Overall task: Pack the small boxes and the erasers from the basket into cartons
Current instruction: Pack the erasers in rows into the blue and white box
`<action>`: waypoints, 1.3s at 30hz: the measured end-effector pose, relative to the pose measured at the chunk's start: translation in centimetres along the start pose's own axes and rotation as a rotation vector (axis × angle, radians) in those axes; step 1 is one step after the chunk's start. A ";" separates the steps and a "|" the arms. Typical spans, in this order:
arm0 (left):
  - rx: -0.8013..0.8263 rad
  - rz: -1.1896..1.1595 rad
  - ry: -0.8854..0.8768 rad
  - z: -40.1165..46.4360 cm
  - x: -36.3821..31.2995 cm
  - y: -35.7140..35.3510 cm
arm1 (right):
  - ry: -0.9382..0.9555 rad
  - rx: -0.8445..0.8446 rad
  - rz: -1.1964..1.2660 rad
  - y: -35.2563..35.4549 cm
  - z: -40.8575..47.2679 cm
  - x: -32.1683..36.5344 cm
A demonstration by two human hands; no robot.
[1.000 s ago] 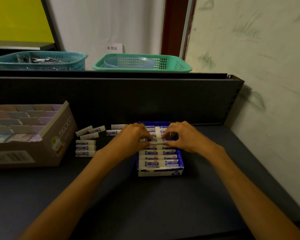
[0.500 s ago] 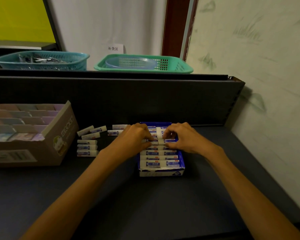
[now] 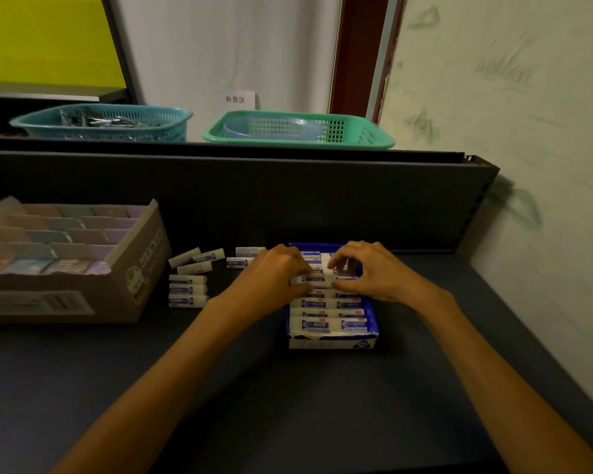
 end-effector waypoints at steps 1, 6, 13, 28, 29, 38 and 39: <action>-0.026 0.005 0.010 -0.2 0.3 0.4 | 0.012 -0.030 0.007 0.1 0.2 0.4; -0.103 0.097 0.109 -2.0 3.7 4.0 | 0.097 -0.120 -0.035 -0.3 1.6 3.6; -0.002 0.136 0.295 -7.6 9.1 6.1 | 0.208 -0.092 -0.032 -3.6 4.2 8.5; 0.079 -0.015 0.286 -10.1 11.7 4.7 | 0.094 0.075 -0.146 -7.9 7.3 10.8; 0.079 -0.025 0.277 -10.1 11.8 4.6 | 0.087 0.068 -0.149 -7.9 7.4 10.9; 0.104 -0.140 0.264 -10.3 12.4 4.0 | 0.064 0.089 -0.070 -8.2 6.2 11.5; 0.098 -0.161 0.268 -10.3 12.5 4.0 | 0.068 0.090 -0.065 -8.2 6.1 11.6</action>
Point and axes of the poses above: each hand's wrist, its own z-axis towards the middle knuckle, its own y-axis out of the back of the hand, x = y × z, the point moved 4 cm from there along z, towards the middle knuckle, and after that the axes turned 11 degrees about -x, right-handed, at the moved point
